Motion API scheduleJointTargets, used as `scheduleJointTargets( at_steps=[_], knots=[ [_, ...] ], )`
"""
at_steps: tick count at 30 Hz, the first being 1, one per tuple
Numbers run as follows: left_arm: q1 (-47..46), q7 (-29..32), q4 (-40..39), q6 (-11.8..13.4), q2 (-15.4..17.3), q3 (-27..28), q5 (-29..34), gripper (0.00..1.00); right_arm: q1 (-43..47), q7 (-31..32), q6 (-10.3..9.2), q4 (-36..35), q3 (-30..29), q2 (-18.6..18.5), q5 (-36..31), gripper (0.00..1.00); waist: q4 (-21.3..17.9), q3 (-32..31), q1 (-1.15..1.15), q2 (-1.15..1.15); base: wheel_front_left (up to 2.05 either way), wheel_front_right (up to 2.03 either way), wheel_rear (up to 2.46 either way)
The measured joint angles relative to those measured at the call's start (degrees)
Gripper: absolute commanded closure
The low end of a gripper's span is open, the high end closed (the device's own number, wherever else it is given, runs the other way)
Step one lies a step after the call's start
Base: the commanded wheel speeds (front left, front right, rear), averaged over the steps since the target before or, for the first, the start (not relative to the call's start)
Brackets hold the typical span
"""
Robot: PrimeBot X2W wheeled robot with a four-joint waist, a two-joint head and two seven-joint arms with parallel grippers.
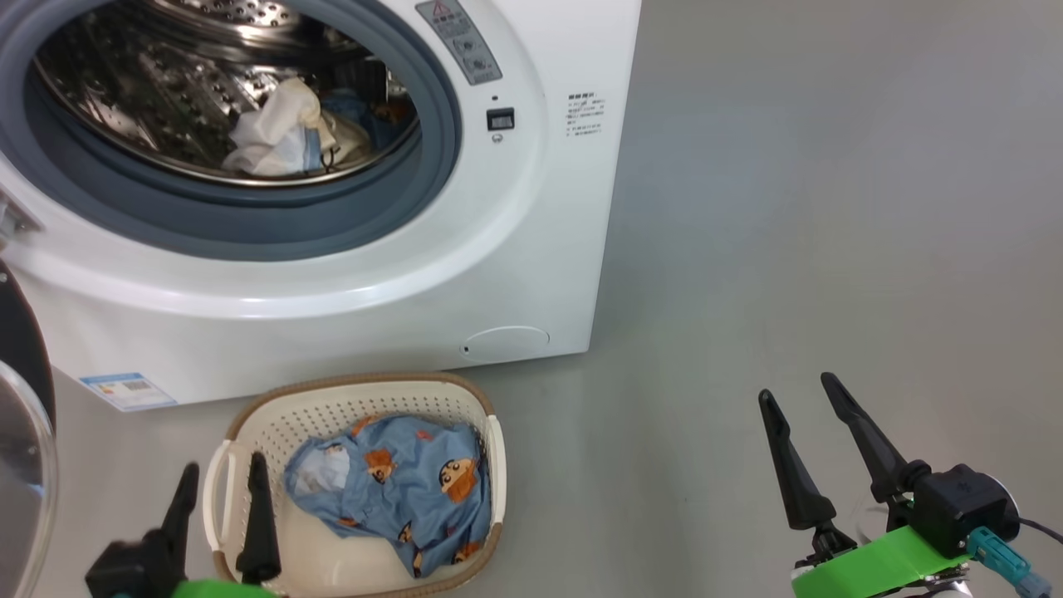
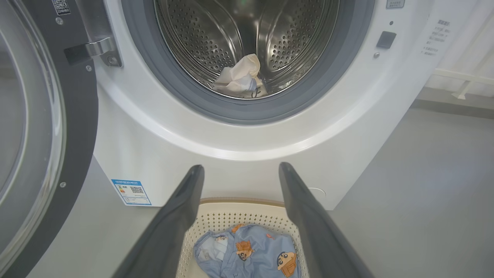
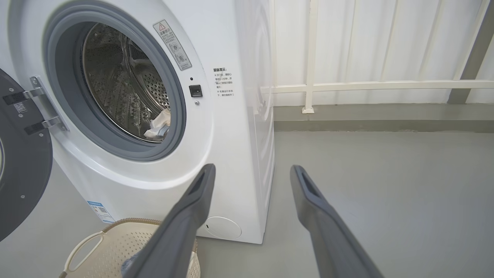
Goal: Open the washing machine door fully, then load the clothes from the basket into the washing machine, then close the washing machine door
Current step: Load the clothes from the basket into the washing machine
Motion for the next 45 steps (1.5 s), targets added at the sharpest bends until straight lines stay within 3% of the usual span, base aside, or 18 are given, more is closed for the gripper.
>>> scheduleJointTargets(
  at_steps=[19,45],
  knots=[
    [6.0,0.0,-2.5,3.1,0.0,-0.5,-1.9,0.00,1.9,0.0,0.00,1.0,1.3,-1.8,0.3,0.00,1.0,-4.8,0.00,0.00,0.00,0.00,0.00],
    [7.5,0.0,-4.2,3.7,0.0,-0.2,-2.0,0.00,2.4,0.0,0.00,1.1,1.6,-1.9,1.7,0.00,1.2,-6.1,0.00,0.00,0.00,0.00,0.00]
  ],
)
